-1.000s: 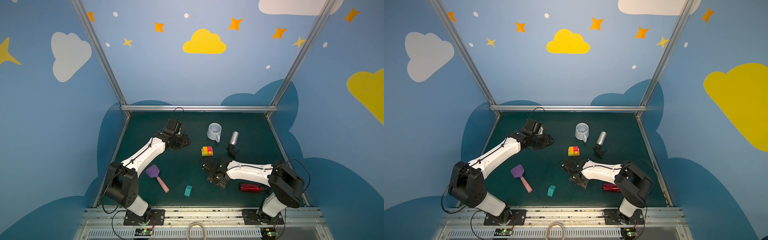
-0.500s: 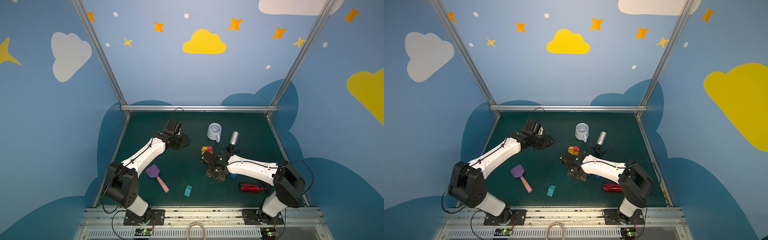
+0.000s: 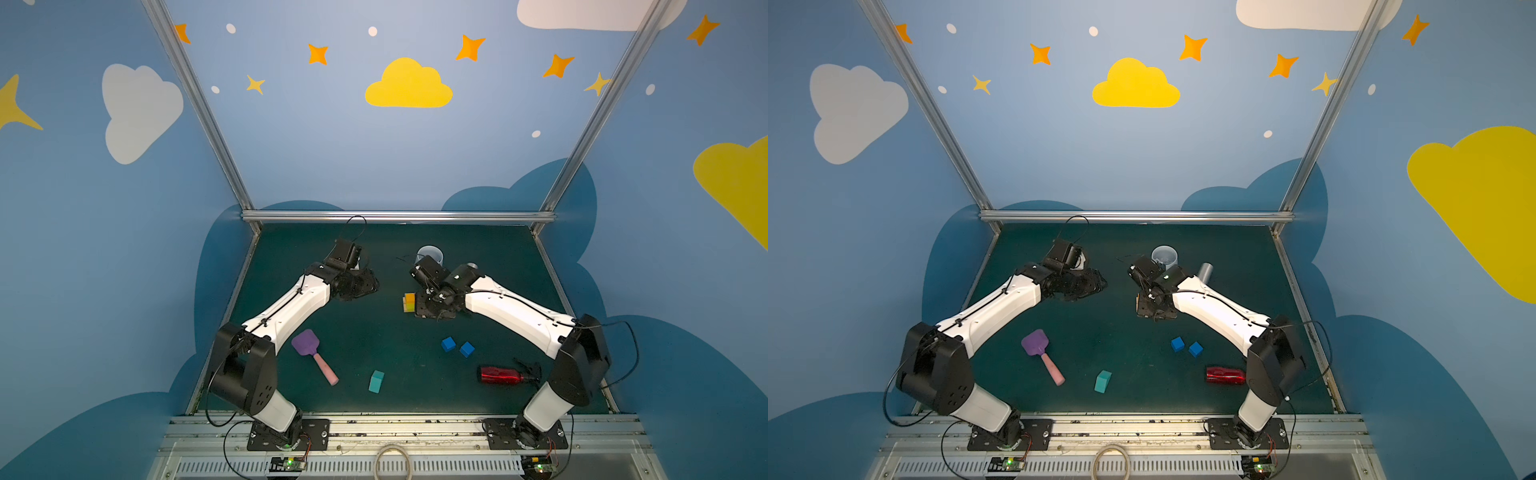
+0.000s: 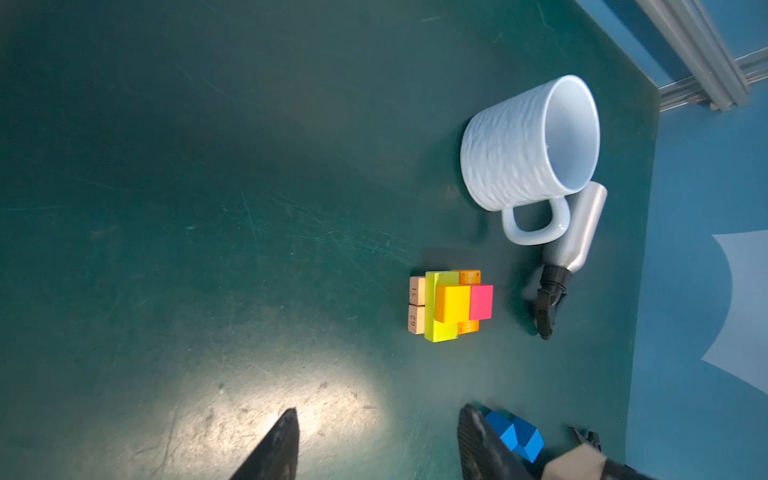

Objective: Build the wood block tower
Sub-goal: 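Lift the pale wood block with the right gripper and carry it to the stack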

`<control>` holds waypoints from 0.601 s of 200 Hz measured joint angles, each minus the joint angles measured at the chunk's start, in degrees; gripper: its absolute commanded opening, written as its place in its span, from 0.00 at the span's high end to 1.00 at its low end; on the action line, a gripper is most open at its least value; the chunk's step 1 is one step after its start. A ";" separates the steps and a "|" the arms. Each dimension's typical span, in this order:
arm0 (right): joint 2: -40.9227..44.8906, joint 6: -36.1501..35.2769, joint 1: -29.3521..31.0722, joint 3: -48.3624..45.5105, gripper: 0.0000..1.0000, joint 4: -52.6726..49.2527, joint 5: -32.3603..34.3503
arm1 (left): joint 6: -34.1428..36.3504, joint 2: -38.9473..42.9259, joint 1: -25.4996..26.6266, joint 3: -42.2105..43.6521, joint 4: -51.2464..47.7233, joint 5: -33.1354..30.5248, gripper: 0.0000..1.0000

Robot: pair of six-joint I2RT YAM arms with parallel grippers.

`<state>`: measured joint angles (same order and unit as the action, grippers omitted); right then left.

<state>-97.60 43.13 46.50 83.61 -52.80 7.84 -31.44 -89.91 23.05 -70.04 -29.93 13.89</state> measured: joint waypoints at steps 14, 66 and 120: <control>-2.64 -3.08 -1.20 2.23 0.49 -0.28 -0.94 | 0.17 0.00 -0.13 0.00 -0.31 -0.85 0.39; -12.17 -12.00 -5.57 9.77 0.50 -1.46 -4.11 | 0.44 0.00 -0.52 -0.02 -0.57 -2.89 0.39; -17.94 -17.11 -7.48 18.14 0.50 -2.62 -5.40 | 0.55 -0.35 -1.16 -0.02 -0.57 -3.76 0.39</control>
<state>-115.55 26.02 39.03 101.75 -55.42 2.44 -30.89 -90.26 21.89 -70.06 -30.50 10.13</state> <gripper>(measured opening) 0.578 0.613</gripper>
